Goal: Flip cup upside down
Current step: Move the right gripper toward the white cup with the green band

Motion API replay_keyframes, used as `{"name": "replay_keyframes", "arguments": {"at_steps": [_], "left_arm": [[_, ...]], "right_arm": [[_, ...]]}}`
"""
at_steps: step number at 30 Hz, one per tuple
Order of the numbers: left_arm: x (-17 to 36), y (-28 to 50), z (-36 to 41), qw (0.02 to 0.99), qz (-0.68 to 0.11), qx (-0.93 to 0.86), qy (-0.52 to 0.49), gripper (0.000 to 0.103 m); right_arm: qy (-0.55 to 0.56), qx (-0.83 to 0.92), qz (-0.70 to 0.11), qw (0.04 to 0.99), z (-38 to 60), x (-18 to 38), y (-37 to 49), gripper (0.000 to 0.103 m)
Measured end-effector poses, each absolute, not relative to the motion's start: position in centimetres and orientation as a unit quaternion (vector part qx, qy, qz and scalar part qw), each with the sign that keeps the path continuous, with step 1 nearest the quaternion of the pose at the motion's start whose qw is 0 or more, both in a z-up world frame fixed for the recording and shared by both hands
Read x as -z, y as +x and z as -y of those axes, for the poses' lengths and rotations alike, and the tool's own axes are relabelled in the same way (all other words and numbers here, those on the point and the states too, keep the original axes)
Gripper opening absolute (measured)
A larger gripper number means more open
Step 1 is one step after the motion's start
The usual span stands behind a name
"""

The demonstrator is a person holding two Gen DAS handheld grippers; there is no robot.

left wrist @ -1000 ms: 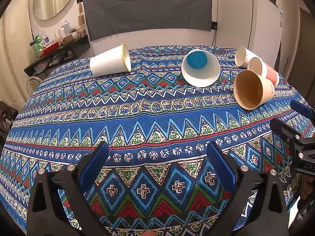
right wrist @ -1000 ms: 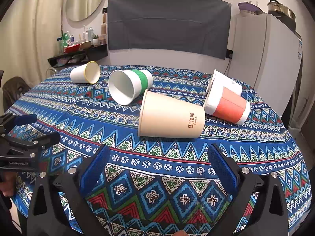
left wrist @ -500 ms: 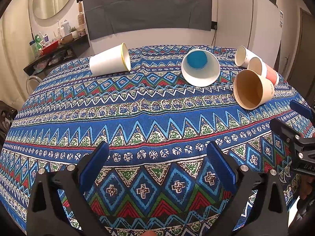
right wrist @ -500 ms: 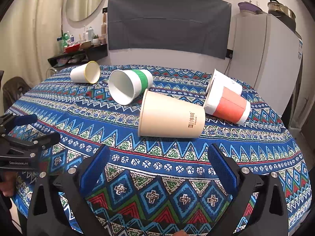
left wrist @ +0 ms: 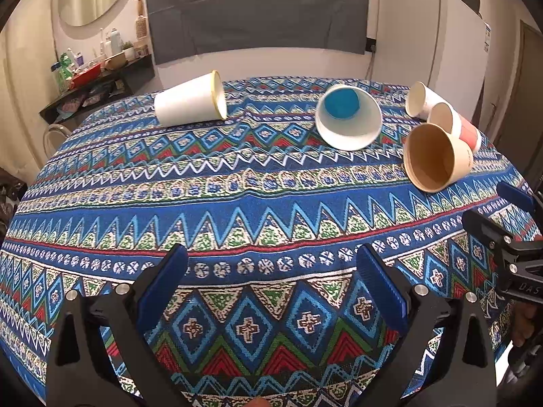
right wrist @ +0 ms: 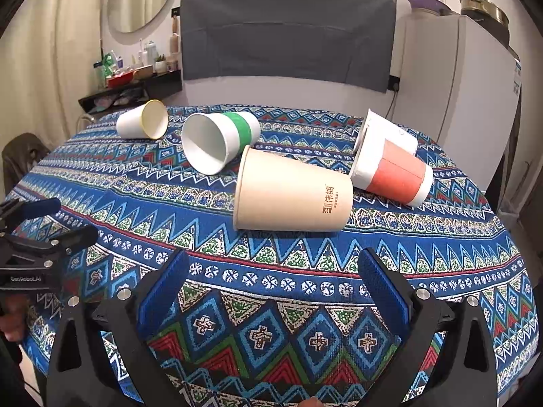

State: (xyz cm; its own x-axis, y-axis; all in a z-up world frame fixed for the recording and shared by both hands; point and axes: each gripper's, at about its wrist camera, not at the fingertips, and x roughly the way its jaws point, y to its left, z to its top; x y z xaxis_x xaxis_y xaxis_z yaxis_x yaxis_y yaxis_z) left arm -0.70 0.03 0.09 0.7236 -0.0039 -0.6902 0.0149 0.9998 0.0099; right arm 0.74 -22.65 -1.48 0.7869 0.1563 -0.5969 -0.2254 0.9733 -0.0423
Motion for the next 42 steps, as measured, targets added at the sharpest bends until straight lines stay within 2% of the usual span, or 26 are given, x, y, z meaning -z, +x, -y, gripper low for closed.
{"name": "replay_keyframes", "arguments": {"at_steps": [17, 27, 39, 42], "left_arm": [[-2.2, 1.3, -0.6, 0.930, -0.366, -0.010, 0.002, 0.097], [-4.2, 6.7, 0.9, 0.927, -0.373, -0.001, 0.032, 0.097], [-3.3, 13.6, 2.6, 0.917, -0.396, 0.043, 0.024, 0.097], [-2.9, 14.8, 3.0, 0.915, -0.400, 0.047, 0.028, 0.092]], "right_arm": [[-0.026, -0.108, -0.339, 0.934, 23.6, 0.0, 3.0, 0.095], [-0.053, -0.097, -0.314, 0.943, 23.0, -3.5, 6.7, 0.095], [-0.052, -0.101, -0.336, 0.935, 23.0, -3.7, 11.6, 0.095], [-0.045, -0.104, -0.346, 0.931, 23.2, -3.5, 12.7, 0.095]]}}
